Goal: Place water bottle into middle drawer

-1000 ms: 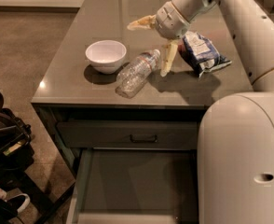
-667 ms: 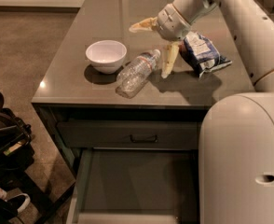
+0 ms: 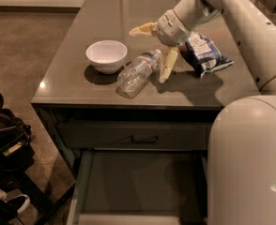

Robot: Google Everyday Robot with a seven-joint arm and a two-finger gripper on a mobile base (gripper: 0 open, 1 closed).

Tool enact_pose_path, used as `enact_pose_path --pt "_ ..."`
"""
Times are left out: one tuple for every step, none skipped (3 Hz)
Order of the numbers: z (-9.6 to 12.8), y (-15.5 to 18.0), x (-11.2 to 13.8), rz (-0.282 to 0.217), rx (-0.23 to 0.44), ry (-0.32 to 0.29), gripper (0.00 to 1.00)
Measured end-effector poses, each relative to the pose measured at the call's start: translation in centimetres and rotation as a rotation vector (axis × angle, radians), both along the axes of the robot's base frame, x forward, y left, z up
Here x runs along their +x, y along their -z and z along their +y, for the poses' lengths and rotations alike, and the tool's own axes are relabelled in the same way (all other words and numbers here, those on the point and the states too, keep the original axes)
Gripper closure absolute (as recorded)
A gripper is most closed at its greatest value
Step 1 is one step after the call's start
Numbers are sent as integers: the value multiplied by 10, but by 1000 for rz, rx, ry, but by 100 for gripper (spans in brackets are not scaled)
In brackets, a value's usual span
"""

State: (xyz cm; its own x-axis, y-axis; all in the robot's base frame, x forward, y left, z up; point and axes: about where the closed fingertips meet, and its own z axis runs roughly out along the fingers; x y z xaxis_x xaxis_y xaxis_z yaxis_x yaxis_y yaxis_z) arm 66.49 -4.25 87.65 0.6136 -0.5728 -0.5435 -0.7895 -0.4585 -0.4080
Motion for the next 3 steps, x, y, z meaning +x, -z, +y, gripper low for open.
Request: enact_pose_path --pt "8 10 1 21 22 -13 0" --pt "14 19 0 58 22 -27 0" --pt "18 30 -1 119 -1 -35 0"
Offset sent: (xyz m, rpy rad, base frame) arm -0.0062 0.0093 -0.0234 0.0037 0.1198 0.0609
